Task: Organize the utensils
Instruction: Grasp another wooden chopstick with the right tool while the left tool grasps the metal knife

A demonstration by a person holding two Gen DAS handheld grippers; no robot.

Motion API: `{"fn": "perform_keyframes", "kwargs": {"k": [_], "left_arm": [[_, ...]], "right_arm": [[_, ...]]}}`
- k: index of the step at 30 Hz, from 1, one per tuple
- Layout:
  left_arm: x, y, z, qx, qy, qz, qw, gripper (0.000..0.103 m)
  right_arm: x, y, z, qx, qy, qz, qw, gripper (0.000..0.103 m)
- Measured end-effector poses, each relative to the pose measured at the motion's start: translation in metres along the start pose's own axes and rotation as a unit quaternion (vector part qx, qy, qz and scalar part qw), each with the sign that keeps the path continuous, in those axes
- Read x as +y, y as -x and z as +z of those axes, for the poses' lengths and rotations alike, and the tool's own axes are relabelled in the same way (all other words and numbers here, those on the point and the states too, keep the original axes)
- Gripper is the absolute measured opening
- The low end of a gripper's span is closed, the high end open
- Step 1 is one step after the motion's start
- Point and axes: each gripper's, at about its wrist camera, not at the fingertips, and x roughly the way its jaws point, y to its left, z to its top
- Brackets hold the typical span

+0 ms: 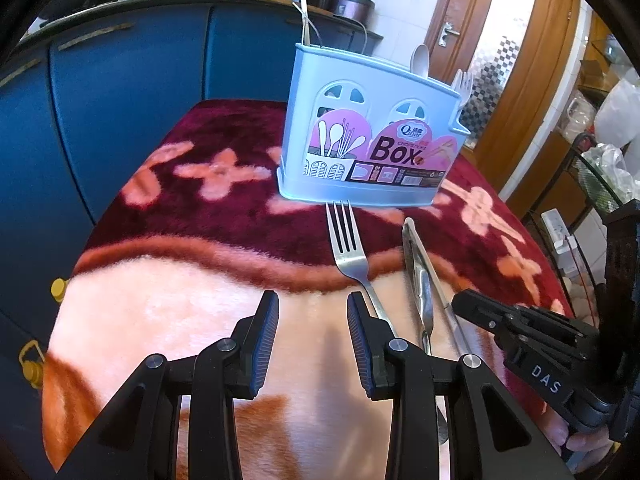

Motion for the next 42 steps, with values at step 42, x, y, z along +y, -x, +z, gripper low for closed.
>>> {"fn": "perform_keyframes", "kwargs": {"k": [42], "left_arm": [[-0.026,-0.002,-0.002,0.012,-0.024,-0.027,0.9993,0.036]], "right_arm": [[-0.022,0.012,0.007,0.013,-0.004,-0.032,0.999,0.009]]}}
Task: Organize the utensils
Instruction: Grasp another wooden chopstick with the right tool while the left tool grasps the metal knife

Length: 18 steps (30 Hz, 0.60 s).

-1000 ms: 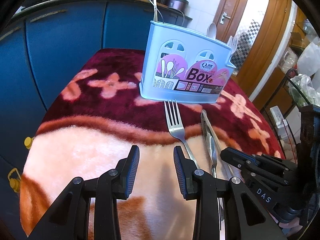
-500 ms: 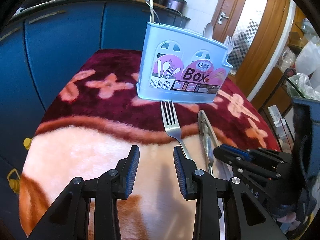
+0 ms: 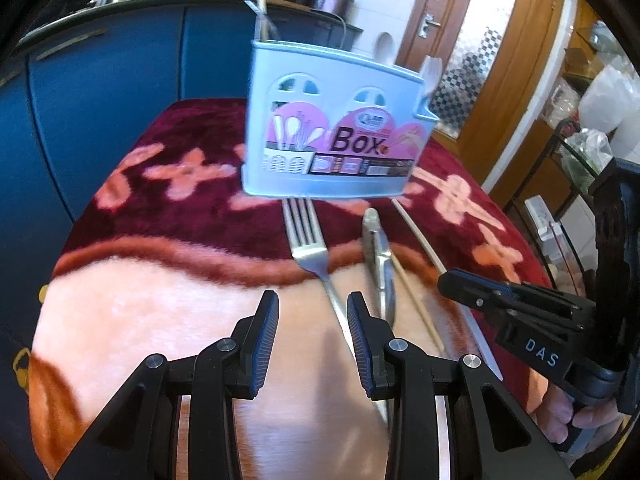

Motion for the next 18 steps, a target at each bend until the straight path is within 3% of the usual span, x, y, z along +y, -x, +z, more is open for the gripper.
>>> {"fn": "perform_keyframes", "kwargs": {"k": [10,18], "left_arm": [[-0.036,-0.022,0.004,0.033,-0.044,-0.017,0.9983,0.036],[-0.055,-0.051,0.015,0.077,-0.077,-0.013,0.994,0.036]], "right_arm": [[-0.033,0.002,-0.006,0.016,-0.027,-0.028,0.999,0.009],[-0.043,-0.006,-0.004,0.044,-0.028,-0.014,0.999,0.009]]}}
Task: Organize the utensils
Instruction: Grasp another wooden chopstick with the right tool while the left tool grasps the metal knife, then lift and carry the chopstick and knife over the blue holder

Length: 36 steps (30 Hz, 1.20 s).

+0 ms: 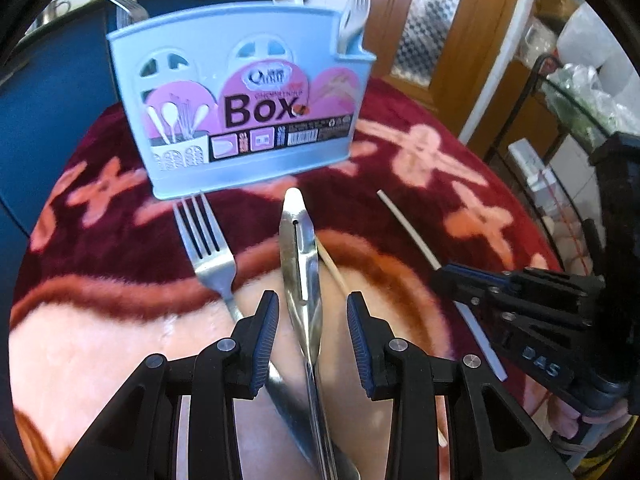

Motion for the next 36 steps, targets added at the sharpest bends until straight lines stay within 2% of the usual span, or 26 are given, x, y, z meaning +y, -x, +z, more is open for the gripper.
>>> {"fn": "perform_keyframes", "kwargs": {"k": [3,10,16,22,30,36], "left_arm": [[0.001,-0.01,0.003,0.019,0.004,-0.001,0.9998,0.036],[0.006,-0.015,0.008,0.034,0.0,-0.019,0.9993,0.036],[0.01,-0.017,0.012,0.05,-0.014,-0.024,0.9984,0.023],[0.013,-0.02,0.017,0.065,-0.012,-0.031,0.9973,0.019],[0.018,-0.002,0.009,0.03,0.019,-0.058,0.9977,0.018],[0.021,0.026,0.002,-0.027,0.034,-0.071,0.9965,0.018]], "right_arm": [[-0.001,-0.003,0.004,0.015,0.008,0.006,1.0,0.01],[-0.002,-0.013,0.016,0.056,0.012,0.016,0.998,0.01],[-0.003,-0.023,0.03,0.108,0.019,0.029,0.994,0.01],[-0.003,-0.03,0.039,0.141,0.023,0.031,0.989,0.01],[-0.011,-0.014,0.031,0.1,-0.004,0.049,0.994,0.007],[-0.006,0.017,0.029,0.029,-0.01,0.07,0.997,0.007]]}}
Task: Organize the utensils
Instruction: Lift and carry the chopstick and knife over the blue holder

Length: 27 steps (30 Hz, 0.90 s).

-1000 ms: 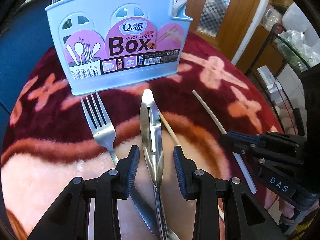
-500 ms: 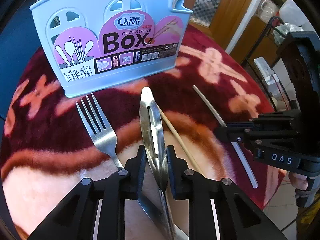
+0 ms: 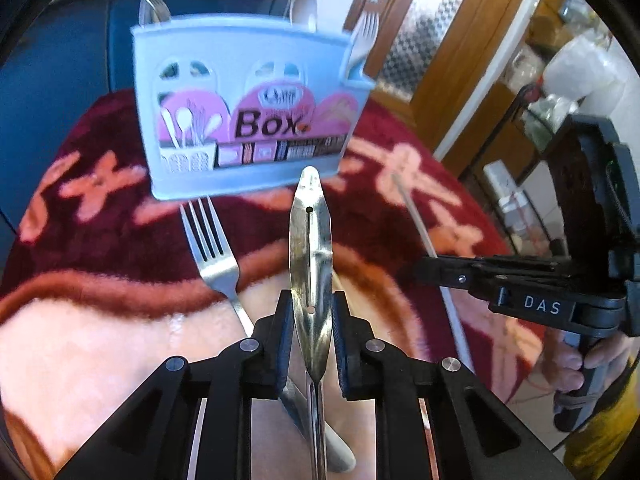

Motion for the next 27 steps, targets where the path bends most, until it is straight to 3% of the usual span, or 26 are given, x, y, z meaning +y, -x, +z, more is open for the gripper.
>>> {"fn": "perform_keyframes", "kwargs": {"k": [9,17,27], "left_arm": [[0.001,0.049,0.011,-0.089,0.007,-0.014,0.9959,0.018],[0.005,0.08,0.037,-0.148,0.01,-0.017,0.9887,0.018],[0.017,0.093,0.083,-0.199,0.013,0.008,0.9799,0.018]], "right_arm": [[0.026,0.034,0.004,-0.1,0.027,-0.013,0.995,0.007],[0.041,0.061,0.02,-0.174,0.053,-0.042,0.982,0.007],[0.039,0.064,0.038,-0.201,0.051,-0.043,0.977,0.007]]}}
